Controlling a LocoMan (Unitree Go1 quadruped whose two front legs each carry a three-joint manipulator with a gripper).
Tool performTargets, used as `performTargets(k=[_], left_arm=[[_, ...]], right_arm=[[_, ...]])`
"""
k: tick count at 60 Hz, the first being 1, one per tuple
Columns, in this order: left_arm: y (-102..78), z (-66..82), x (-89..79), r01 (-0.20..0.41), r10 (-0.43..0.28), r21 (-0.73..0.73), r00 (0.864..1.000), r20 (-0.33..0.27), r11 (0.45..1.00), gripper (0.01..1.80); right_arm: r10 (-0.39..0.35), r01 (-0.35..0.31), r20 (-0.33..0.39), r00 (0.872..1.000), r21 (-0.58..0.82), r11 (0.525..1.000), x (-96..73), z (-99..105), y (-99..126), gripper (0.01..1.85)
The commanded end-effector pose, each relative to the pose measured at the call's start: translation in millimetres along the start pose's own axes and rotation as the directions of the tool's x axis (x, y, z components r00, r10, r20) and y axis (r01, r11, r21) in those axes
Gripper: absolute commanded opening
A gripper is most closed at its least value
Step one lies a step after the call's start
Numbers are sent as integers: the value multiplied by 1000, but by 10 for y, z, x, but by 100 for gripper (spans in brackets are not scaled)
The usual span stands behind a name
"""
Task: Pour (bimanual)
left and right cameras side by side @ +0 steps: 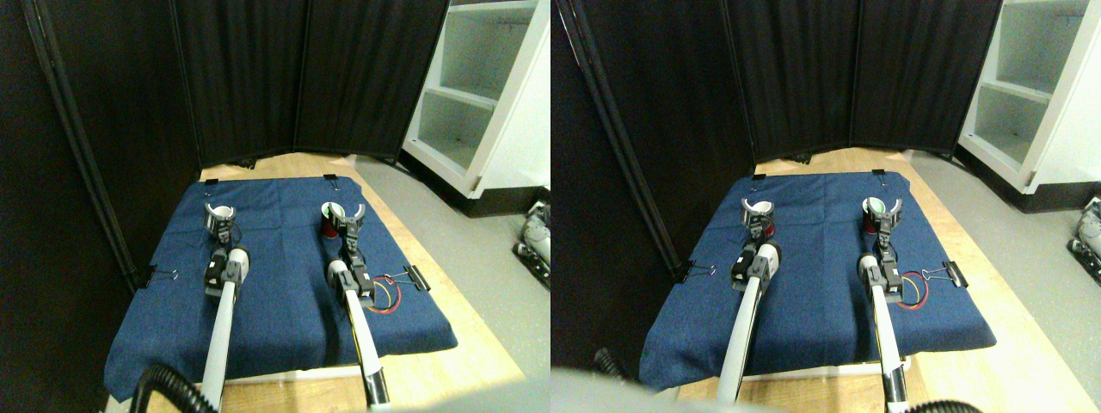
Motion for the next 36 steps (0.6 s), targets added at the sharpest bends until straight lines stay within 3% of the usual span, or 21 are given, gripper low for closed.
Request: performTargets(k=[1,14,19,36], left_arm=[[-97,21,-86,53,-53,7,999,0,999,68],[-147,30,-216,101,-97,65,993,-68,993,84],[-143,38,-224,107,-99,70,989,-107,992,97],[11,12,-140,46,-41,50,995,-90,998,132]], right_arm=[[22,-21,-10,1000,20,1000,11,-31,-9,74],[12,-12,-10,1000,34,999,1,-31,-35,97],[12,-11,-24,1000,38,999,1,-31,-38,105],[-9,12,-63,998,46,999,16,-50,-84,119]])
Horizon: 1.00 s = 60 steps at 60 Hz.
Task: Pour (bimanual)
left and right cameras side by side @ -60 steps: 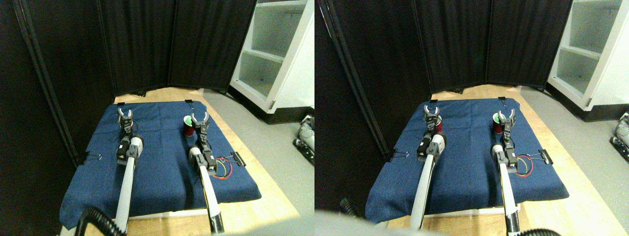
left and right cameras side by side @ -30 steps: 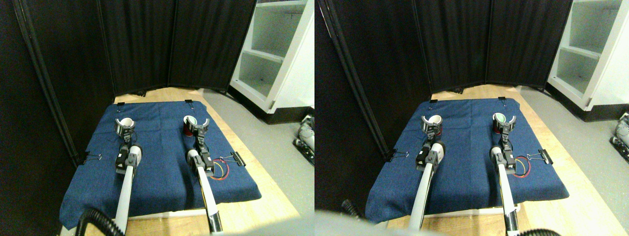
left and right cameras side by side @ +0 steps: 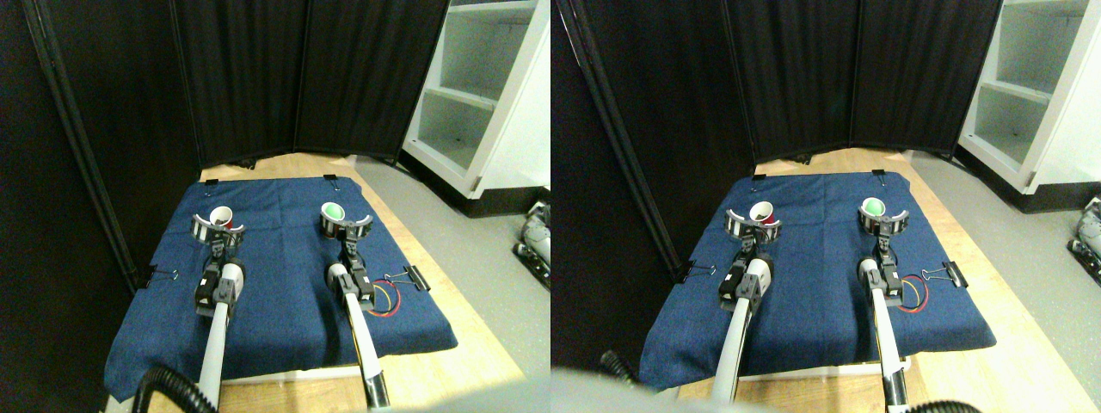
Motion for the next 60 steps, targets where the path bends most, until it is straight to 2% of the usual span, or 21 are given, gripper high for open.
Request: performTargets(k=[1,11,16,22,30,49,60], left_arm=[[-15,10,52,18,-18,-11,1000,18,1000,137],[130,9,132,-18,21,-56,999,40,998,145],[196,0,147,-32,40,-126,997,59,991,141],[319,-1,231,-32,48,-218,997,67,975,128],[430,18,327,-26,45,-279,997,63,960,132],[464,27,536,-4,19,-328,999,43,945,123],[411,-26,552,-5,19,-314,999,40,950,124]], right_arm=[[10,-10,-24,1000,15,1000,28,-23,-24,120],[2,-2,-39,999,18,1000,17,-51,-67,126],[-1,2,-37,999,28,1000,-2,-67,-87,124],[-10,12,-43,999,36,999,3,-88,-131,122],[-30,32,-39,999,36,999,13,-117,-169,119],[-73,77,-49,996,86,993,99,-177,-260,119],[-77,83,-61,995,90,993,162,-183,-336,125]])
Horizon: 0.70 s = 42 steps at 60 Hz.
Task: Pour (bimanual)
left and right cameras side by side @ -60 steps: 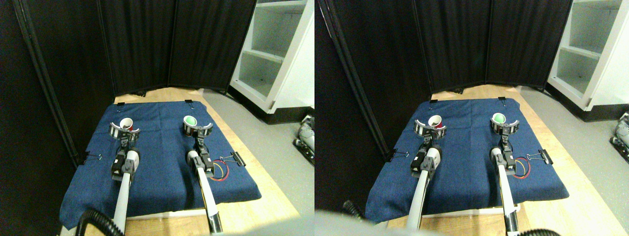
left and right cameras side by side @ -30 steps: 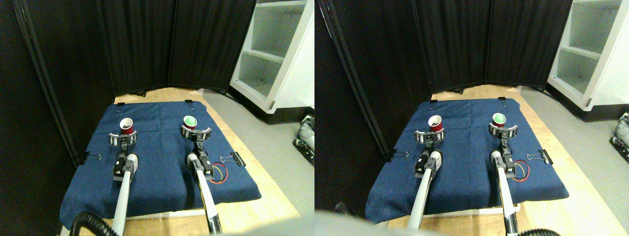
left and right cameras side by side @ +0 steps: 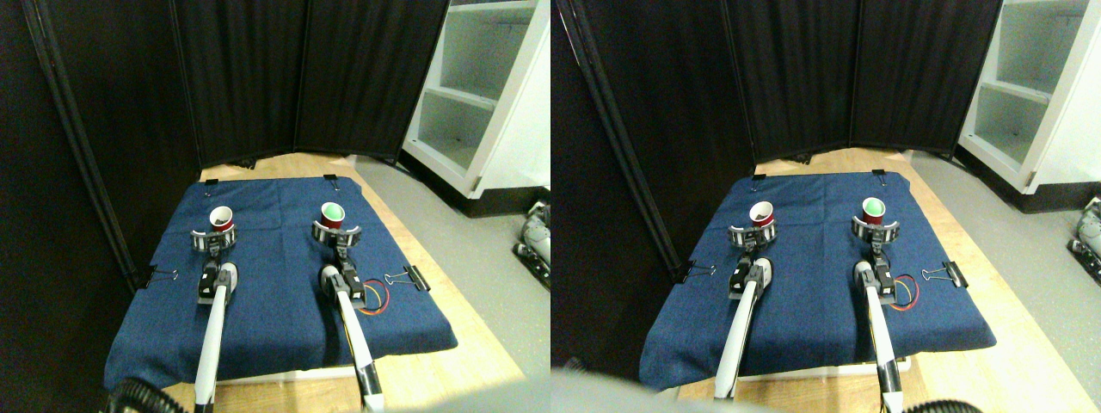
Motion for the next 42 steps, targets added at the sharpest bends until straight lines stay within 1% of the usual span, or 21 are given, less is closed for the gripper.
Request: performTargets(k=[1,11,17,22,27,31,35,40,41,42], left_arm=[[-57,-63,15,28,-28,-8,1000,-2,1000,124],[-61,-123,29,8,-8,-10,1000,-23,1000,121],[-49,-151,64,1,-1,-7,1000,-19,1000,121],[-43,-177,77,-4,4,-19,1000,-30,1000,126],[-48,-230,48,-8,7,-43,1000,-31,999,125],[-47,-245,49,-12,10,-51,999,-34,999,125],[-30,-245,76,-16,14,-43,999,-39,999,125],[-10,-241,109,-18,16,-42,999,-40,999,123],[-1,-241,123,-20,19,-42,999,-39,999,122],[-1,-241,123,-20,19,-42,999,-39,999,122]], right_arm=[[40,-40,-12,999,12,999,59,-13,32,125],[13,-13,0,1000,62,998,148,-34,-62,119],[9,-10,6,1000,78,997,180,-43,-102,119],[6,-6,12,1000,69,998,183,-49,-105,122],[10,-11,15,1000,71,997,204,-56,-100,118],[10,-11,12,1000,68,998,210,-64,-97,116],[6,-6,7,1000,65,998,217,-73,-89,119],[8,-9,10,1000,57,998,225,-80,-90,116],[6,-6,9,1000,48,999,233,-82,-88,119],[6,-6,9,1000,48,999,233,-82,-88,119]])
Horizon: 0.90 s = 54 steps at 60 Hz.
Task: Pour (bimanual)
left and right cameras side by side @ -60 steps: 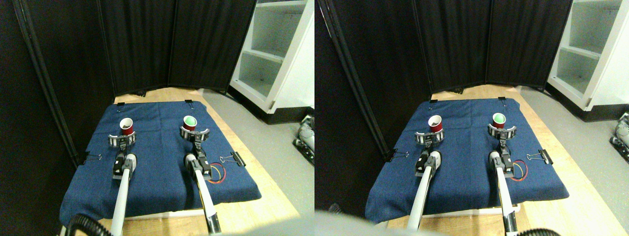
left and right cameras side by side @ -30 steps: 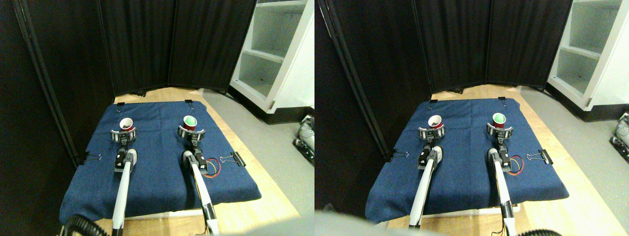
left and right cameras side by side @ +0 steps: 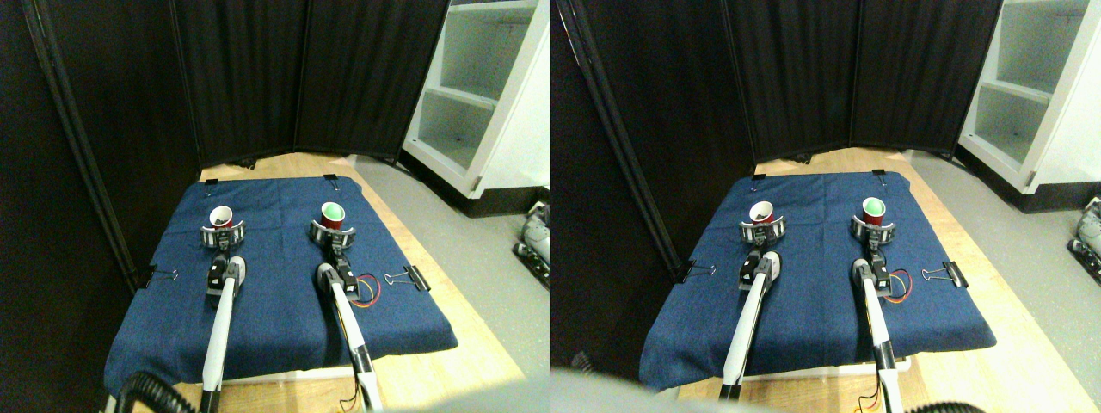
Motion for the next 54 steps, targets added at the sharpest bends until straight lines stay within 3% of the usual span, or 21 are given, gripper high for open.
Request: performTargets(k=[1,20,31,40,52,53,54], left_arm=[[-7,-15,62,20,-20,-6,1000,0,1000,122],[41,-50,159,-4,4,14,1000,6,1000,120],[66,-71,186,-9,9,20,1000,5,1000,121],[81,-85,201,-5,5,8,1000,12,1000,119],[60,-98,200,0,0,4,998,61,1000,118],[47,-99,195,-4,3,3,994,107,1000,101],[47,-99,195,-4,3,3,994,107,1000,101]], right_arm=[[23,-23,-10,1000,-9,1000,40,-50,33,121],[14,-14,2,1000,2,1000,166,-18,1,117],[10,-10,-4,1000,7,1000,176,-6,-20,127],[14,-14,-7,1000,-4,1000,175,1,-30,124],[14,-14,17,1000,10,1000,188,20,-35,82],[19,-18,53,998,-17,1000,184,12,-36,74],[19,-18,53,998,-17,1000,184,12,-36,74]])
